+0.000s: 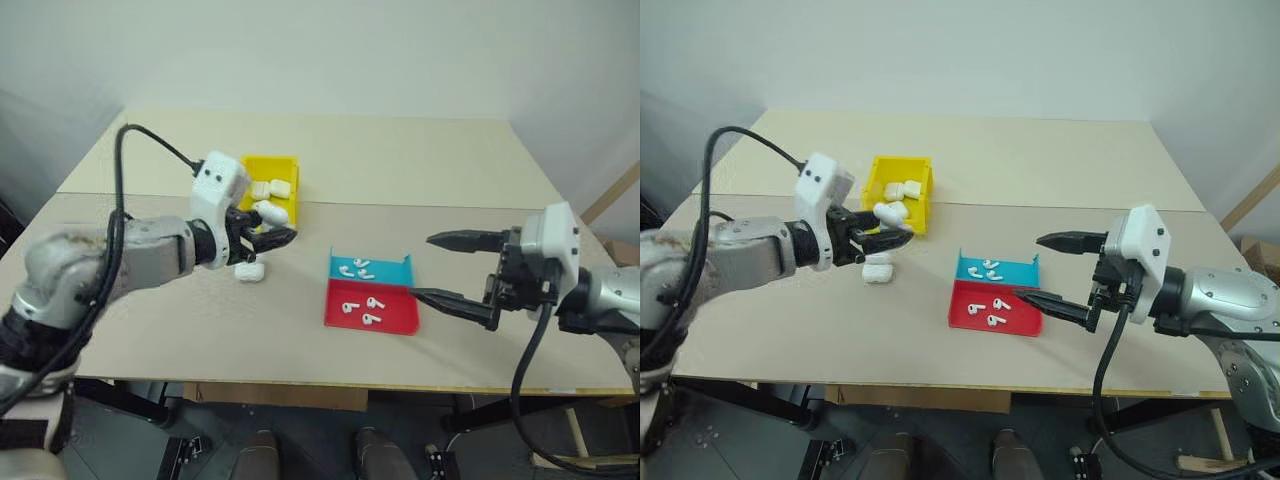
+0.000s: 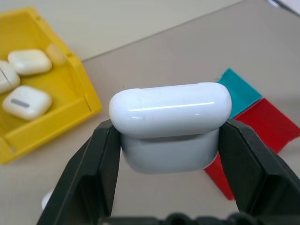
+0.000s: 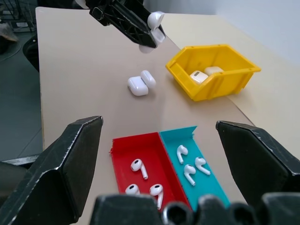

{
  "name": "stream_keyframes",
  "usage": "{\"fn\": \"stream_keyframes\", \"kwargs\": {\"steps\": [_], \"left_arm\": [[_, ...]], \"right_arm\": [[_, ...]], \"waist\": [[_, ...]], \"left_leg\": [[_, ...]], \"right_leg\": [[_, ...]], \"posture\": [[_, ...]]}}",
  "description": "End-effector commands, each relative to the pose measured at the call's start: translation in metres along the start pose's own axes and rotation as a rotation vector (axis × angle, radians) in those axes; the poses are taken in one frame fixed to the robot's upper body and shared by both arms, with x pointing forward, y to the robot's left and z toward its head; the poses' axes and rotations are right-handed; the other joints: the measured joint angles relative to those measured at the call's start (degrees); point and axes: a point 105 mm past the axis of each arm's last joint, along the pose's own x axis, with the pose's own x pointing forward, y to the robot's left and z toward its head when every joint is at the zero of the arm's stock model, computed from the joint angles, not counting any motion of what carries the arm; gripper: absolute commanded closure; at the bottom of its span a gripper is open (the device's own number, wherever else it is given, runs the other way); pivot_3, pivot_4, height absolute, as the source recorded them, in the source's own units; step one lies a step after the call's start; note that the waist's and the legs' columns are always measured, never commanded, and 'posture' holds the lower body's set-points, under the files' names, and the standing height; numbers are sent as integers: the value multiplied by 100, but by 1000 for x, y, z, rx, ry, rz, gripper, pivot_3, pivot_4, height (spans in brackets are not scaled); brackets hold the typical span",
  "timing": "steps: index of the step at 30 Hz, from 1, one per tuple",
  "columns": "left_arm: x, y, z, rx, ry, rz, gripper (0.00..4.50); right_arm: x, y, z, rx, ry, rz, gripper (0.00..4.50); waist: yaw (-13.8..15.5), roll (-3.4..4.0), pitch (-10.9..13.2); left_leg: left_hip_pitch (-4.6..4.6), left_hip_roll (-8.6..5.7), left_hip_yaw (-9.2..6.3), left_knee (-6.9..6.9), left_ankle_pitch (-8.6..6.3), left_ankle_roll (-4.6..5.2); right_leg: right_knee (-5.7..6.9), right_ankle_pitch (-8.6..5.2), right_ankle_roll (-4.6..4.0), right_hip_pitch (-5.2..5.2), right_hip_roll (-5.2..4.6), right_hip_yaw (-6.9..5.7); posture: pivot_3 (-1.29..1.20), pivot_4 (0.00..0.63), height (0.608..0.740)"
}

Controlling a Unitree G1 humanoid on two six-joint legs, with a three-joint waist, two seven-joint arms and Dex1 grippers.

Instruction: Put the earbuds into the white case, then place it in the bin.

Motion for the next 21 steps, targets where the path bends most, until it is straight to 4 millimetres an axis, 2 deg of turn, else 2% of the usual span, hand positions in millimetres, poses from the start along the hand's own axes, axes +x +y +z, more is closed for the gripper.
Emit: {"fn": "stream_keyframes", "kwargs": {"steps": [1, 11, 14, 21], "left_arm": [[-12, -10, 29, 130, -224, -171, 1697], [-23, -27, 27, 220, -433, -615, 1697], [-34, -32, 25, 231, -467, -771, 1697], [-43, -36, 12, 252, -468, -868, 1697]], "right_arm": [[0, -3, 11, -64, -32, -1, 0], [8, -10, 14, -97, -37, 30, 0], [11, -12, 13, -96, -27, 46, 0], [19, -15, 10, -86, 40, 82, 0]], "waist": [[-1, -1, 1], [-8, -1, 1], [-13, -1, 1], [-37, 1, 2]], "left_leg": [[-2, 0, 0, 0, 0, 0], [-9, 3, -1, 3, -1, 4], [-11, 4, -1, 3, -3, 6], [-10, 7, -1, 4, -5, 9]], "right_leg": [[-1, 0, 0, 0, 0, -1], [-3, -1, 3, -2, 1, -3], [-2, 0, 2, -4, 2, -3], [0, -1, 3, -6, 4, -3]], "posture": [[0, 150, 740], [0, 150, 740], [0, 150, 740], [0, 150, 740]]}}
